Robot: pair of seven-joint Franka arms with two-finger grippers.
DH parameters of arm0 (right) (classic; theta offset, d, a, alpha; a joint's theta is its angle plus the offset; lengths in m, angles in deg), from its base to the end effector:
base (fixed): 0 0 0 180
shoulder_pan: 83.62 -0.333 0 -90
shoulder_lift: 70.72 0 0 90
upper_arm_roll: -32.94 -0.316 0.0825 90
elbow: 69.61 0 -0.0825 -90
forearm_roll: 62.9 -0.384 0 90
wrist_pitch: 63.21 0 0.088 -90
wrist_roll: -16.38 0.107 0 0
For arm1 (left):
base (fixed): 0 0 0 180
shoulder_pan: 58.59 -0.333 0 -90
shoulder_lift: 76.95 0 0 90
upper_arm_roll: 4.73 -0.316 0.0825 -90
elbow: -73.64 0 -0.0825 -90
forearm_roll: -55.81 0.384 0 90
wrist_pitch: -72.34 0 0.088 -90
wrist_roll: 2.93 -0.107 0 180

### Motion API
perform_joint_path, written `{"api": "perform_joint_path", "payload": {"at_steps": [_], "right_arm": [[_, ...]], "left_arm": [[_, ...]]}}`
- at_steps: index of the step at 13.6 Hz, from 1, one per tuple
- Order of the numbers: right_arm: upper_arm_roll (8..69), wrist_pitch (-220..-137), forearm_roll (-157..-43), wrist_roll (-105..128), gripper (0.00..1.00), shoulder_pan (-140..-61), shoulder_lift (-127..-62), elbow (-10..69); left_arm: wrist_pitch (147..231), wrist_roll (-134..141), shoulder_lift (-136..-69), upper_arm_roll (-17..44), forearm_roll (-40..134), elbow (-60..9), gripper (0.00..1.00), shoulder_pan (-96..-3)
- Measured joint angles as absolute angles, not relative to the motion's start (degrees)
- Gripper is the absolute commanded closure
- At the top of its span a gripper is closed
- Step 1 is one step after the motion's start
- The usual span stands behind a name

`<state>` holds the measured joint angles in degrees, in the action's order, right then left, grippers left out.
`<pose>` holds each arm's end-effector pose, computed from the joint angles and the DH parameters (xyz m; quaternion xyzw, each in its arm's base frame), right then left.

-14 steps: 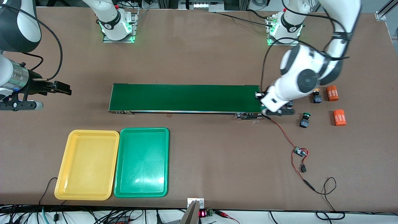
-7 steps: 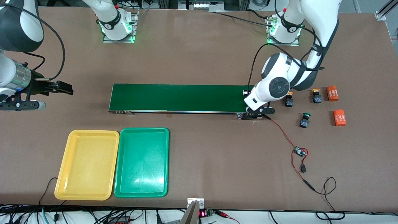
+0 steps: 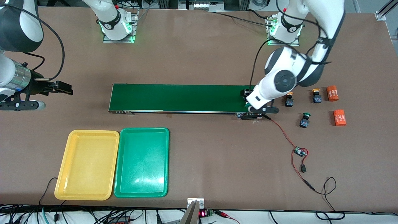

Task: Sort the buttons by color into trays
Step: 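Carry the green button onto the conveyor belt and open the left gripper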

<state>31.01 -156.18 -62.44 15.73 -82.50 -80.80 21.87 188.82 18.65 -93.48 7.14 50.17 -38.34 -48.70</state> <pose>0.6003 0.0063 0.5147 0.9971 0.0132 -0.0748 0.0011 0.5427 -0.2182 0.3189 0.9919 0.0259 -0.1212 0.0283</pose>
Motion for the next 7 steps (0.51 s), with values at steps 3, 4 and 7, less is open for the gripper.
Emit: {"api": "perform_joint_path", "payload": {"at_steps": [3,4,7], "right_arm": [[31.02,-155.61,-62.44,15.73,0.0,-82.5,-80.81,21.87],[31.02,-155.4,-62.44,15.73,0.0,-82.48,-80.81,21.87],[31.02,-155.11,-62.44,15.73,0.0,-82.48,-80.81,21.87]], "left_arm": [[188.33,17.71,-92.58,6.43,51.33,-38.71,0.0,-61.3],[188.47,16.99,-92.96,6.34,53.35,-38.91,0.0,-64.87],[193.42,16.56,-95.59,6.31,61.0,-39.15,0.0,-70.17]]}}
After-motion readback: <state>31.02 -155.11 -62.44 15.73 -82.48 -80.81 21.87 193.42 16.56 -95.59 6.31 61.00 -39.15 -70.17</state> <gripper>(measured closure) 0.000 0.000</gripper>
